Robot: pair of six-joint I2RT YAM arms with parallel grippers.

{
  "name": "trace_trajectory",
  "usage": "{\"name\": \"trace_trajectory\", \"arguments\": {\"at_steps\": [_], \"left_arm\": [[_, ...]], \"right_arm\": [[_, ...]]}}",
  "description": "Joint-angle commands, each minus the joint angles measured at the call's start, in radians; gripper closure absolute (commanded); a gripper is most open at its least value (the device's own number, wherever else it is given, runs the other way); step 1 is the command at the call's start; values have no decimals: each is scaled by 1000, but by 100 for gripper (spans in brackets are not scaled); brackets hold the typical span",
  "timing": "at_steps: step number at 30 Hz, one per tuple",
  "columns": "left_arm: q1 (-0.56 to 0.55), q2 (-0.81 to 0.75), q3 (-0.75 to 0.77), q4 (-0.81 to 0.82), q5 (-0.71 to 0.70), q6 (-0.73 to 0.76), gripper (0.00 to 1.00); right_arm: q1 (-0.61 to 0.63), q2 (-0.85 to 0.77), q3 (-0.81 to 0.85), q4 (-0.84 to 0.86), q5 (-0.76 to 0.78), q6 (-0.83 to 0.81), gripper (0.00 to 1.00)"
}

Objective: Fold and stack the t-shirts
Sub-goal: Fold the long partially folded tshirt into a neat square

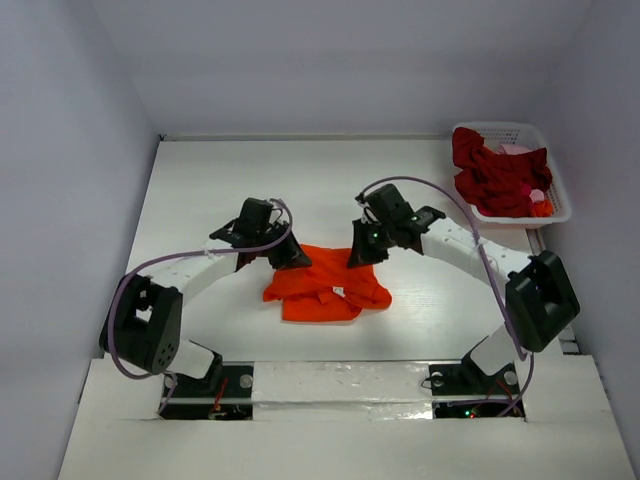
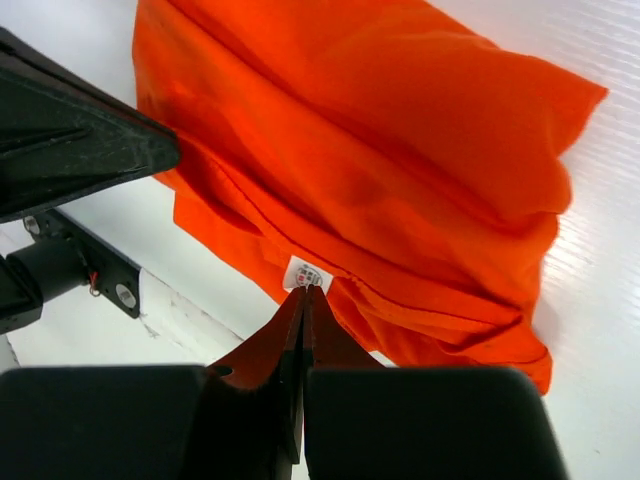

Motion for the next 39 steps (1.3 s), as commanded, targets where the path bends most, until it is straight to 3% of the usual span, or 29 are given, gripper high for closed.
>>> {"name": "trace_trajectory", "arguments": {"at_steps": [1, 15, 25, 39], "left_arm": [[-10, 13, 54, 22, 7, -2, 100], [-20, 62, 70, -18, -104, 25, 100], [-38, 142, 102, -15, -95, 50, 100], [-49, 48, 51, -66, -103, 53, 100]], "right_arm": [[27, 23, 39, 68, -28, 8, 100], [101, 108, 98, 99, -25, 20, 100], [110, 135, 117, 111, -15, 20, 100], [110, 272, 219, 143, -6, 17, 100]]}}
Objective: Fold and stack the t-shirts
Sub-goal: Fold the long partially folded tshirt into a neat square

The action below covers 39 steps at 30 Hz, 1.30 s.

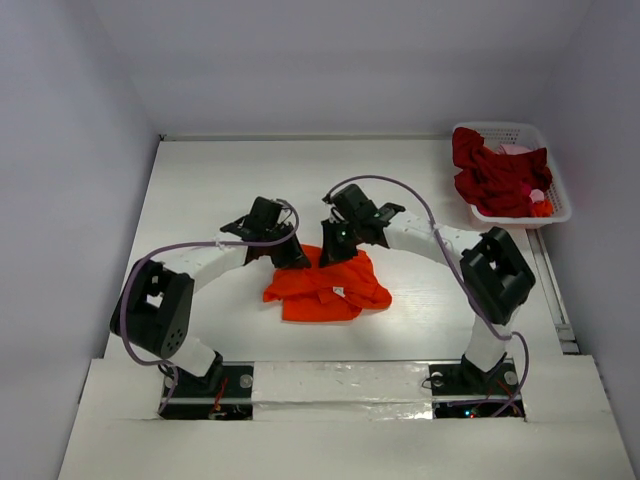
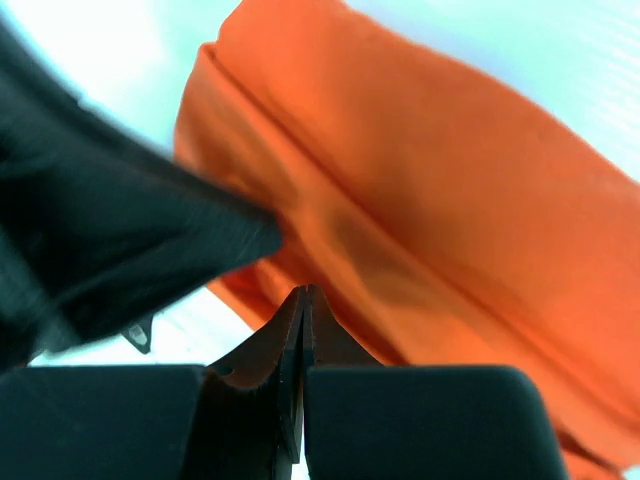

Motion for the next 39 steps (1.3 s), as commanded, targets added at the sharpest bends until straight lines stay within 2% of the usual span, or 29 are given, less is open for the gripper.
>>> {"name": "trace_trajectory", "arguments": {"at_steps": [1, 10, 21, 28, 34, 37, 39], "left_arm": [[-4, -58, -21, -19, -2, 16, 100], [-4, -57, -19, -24, 6, 16, 100], [-24, -17, -47, -11, 25, 22, 100], [-43, -17, -162, -31, 25, 33, 100], [-87, -148, -251, -143, 22, 30, 100], [-96, -266, -288, -221, 23, 19, 100], [-96, -424, -273, -306, -1, -16, 100]], "right_arm": [[10, 48, 71, 42, 4, -2, 100], [10, 147, 92, 56, 10, 64, 100], [10, 164, 112, 37, 30, 72, 100], [10, 160, 155, 11, 47, 66, 100], [10, 175, 201, -15, 54, 51, 100], [10, 187, 212, -12, 47, 52, 100], [10, 198, 221, -6, 33, 58, 100]]}}
